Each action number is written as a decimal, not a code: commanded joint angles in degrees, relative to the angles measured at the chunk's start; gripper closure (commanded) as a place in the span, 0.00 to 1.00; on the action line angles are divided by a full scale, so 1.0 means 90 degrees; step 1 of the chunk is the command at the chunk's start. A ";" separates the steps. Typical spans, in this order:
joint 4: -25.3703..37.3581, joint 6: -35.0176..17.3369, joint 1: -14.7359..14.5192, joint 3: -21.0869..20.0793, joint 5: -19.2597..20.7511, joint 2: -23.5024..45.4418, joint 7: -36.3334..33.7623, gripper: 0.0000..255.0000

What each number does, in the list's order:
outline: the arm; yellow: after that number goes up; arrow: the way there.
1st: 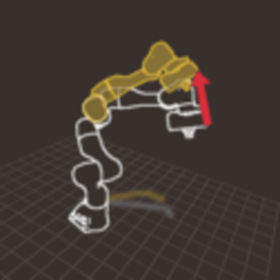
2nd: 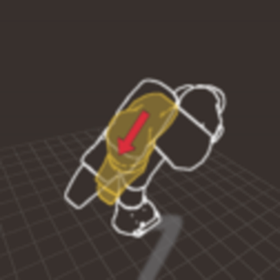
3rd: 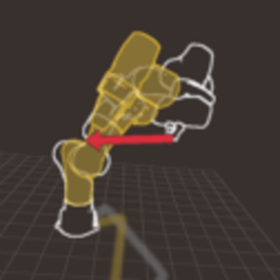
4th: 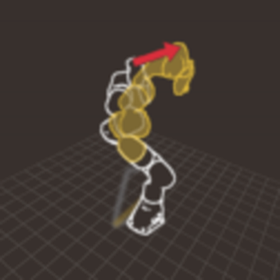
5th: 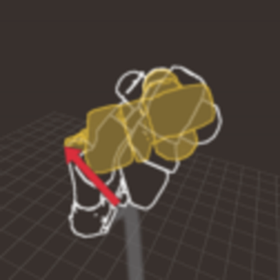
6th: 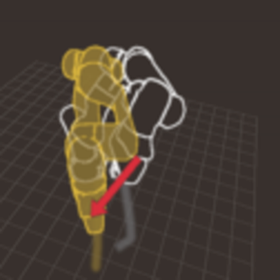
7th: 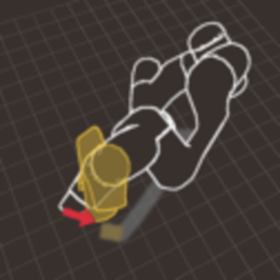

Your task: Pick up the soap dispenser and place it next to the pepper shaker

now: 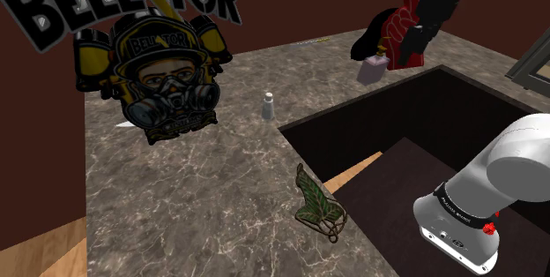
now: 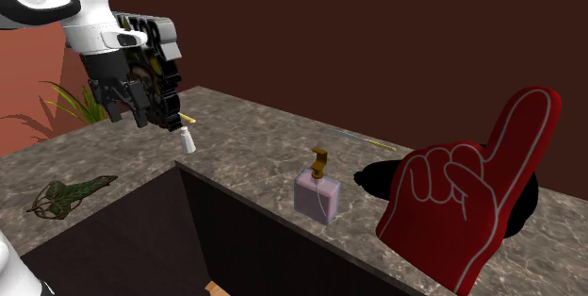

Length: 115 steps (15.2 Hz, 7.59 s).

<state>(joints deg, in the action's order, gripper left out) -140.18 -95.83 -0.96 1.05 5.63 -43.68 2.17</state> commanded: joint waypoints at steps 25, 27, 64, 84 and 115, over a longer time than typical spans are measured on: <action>0.2488 -0.2379 0.0228 0.3749 -0.1899 0.4461 0.4389 0.00; 0.2944 -0.2298 0.0322 0.3940 -0.2468 0.5062 0.4896 0.00; 0.5328 -0.1622 0.1654 0.3700 -0.4796 0.7874 0.6422 1.00; 0.6511 -0.0287 0.1741 0.3871 -0.4406 0.7515 0.5765 1.00; 0.5414 -0.0545 -0.0584 0.3100 -0.2826 0.5115 0.2519 1.00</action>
<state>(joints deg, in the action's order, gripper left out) -91.19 -100.68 -5.33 29.62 -20.51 3.28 26.61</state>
